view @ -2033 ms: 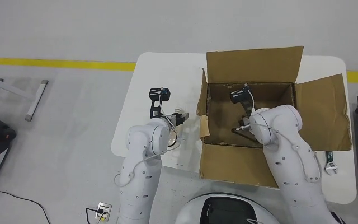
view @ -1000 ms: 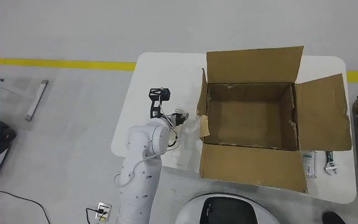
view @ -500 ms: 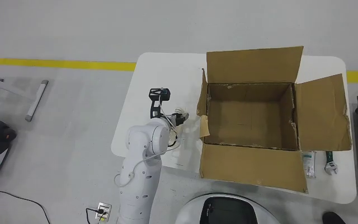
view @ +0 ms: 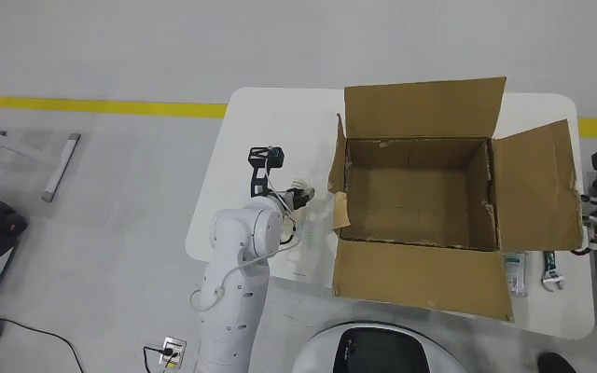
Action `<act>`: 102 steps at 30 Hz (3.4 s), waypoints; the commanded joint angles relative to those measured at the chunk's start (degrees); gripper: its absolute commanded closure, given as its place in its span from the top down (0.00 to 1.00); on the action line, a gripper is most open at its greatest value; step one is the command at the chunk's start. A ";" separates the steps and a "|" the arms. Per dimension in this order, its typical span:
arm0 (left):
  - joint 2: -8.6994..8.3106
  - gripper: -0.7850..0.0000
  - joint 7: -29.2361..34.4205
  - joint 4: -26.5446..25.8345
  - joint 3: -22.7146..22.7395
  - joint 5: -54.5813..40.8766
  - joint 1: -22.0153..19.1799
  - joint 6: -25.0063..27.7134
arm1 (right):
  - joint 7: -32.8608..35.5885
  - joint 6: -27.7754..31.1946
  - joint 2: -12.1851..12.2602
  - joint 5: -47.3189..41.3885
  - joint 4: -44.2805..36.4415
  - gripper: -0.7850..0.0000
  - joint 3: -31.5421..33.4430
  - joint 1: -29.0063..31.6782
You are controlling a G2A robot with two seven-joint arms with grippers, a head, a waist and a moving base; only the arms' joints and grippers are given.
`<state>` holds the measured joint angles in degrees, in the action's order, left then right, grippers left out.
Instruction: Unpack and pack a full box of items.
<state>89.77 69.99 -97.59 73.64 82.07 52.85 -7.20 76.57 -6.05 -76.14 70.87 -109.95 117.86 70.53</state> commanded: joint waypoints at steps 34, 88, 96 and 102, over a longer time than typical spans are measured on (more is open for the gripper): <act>0.00 1.00 0.00 0.00 0.00 0.00 0.00 0.00 | -12.52 -2.59 1.04 -24.61 -4.40 0.00 7.93 9.63; -0.17 1.00 -1.94 -0.85 0.38 0.49 1.01 0.34 | -76.00 1.49 -2.67 -17.38 -15.38 0.00 0.32 27.99; -1.16 1.00 7.03 -6.24 1.15 1.73 3.40 8.29 | -76.00 1.49 -2.67 -17.38 -15.38 0.00 0.32 27.99; -1.88 1.00 14.28 -5.08 1.12 1.63 4.23 14.69 | -76.00 1.49 -2.67 -17.38 -15.38 0.00 0.32 27.99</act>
<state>88.02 83.65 -103.38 74.76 83.55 57.09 6.39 0.57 -4.56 -78.80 53.49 -125.33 118.18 98.51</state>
